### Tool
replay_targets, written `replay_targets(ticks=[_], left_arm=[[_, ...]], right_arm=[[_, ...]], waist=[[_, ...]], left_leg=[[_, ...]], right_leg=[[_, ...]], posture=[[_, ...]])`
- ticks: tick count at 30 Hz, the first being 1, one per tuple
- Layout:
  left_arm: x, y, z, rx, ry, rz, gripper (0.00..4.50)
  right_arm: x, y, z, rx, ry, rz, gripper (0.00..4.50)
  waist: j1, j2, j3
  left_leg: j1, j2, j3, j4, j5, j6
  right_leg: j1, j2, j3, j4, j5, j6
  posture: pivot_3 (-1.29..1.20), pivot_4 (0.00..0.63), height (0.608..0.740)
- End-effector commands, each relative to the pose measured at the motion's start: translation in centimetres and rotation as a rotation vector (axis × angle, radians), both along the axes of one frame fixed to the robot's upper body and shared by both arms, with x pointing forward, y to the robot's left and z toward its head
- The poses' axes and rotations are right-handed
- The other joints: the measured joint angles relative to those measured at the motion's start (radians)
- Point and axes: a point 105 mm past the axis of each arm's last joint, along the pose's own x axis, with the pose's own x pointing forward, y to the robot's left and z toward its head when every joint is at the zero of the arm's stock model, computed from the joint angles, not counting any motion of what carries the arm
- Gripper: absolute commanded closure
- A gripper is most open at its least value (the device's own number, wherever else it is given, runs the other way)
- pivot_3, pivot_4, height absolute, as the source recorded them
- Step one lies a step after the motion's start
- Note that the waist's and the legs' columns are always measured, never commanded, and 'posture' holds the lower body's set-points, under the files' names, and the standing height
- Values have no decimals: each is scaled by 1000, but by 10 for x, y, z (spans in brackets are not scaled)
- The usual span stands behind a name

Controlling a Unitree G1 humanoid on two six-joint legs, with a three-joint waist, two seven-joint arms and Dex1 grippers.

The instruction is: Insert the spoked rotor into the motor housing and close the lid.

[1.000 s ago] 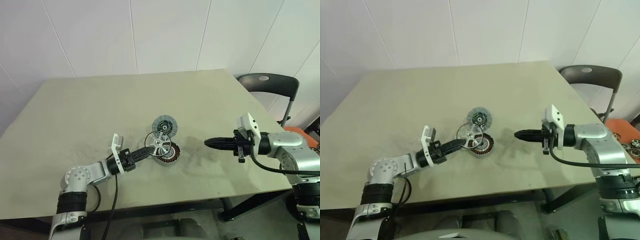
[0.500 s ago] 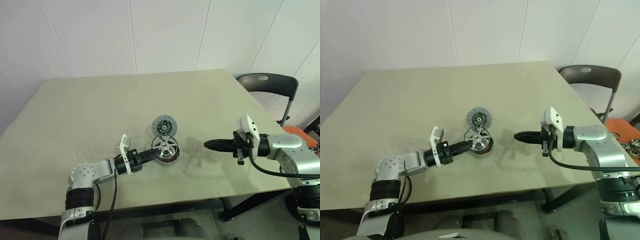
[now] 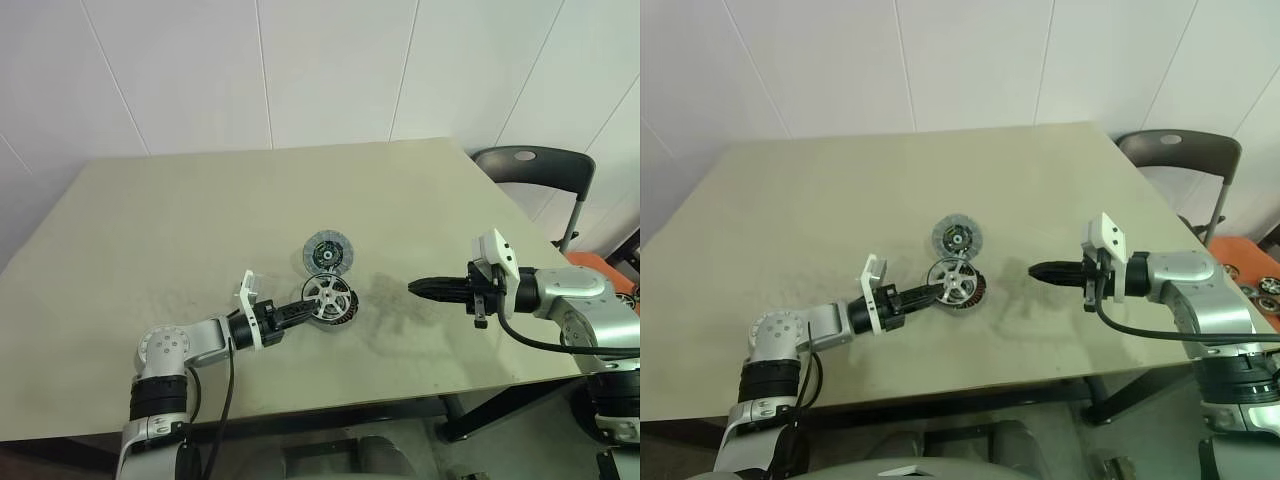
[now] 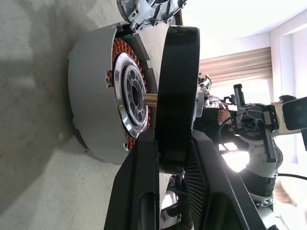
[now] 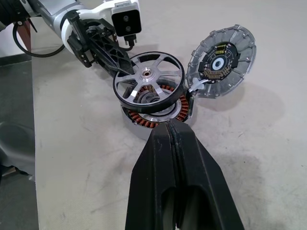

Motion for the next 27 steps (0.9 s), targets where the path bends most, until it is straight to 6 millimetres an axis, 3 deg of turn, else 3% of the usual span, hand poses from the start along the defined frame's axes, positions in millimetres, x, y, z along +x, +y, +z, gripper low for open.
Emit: replay_targets(ticks=[1,27], left_arm=[[3,-2,9,-6,-34,-12,4070],[10,-4,3,29,-26,-15,4070]], right_arm=[[1,0,16,-5,-70,11,4500],[3,-3,17,-16,-80,9,4500]], waist=[[0,0,0],[0,0,0]], left_leg=[[0,0,0,0,0,0],[0,0,0,0,0,0]], right_leg=[[0,0,0,0,0,0],[0,0,0,0,1,-1]], posture=[[0,0,740],[0,0,740]])
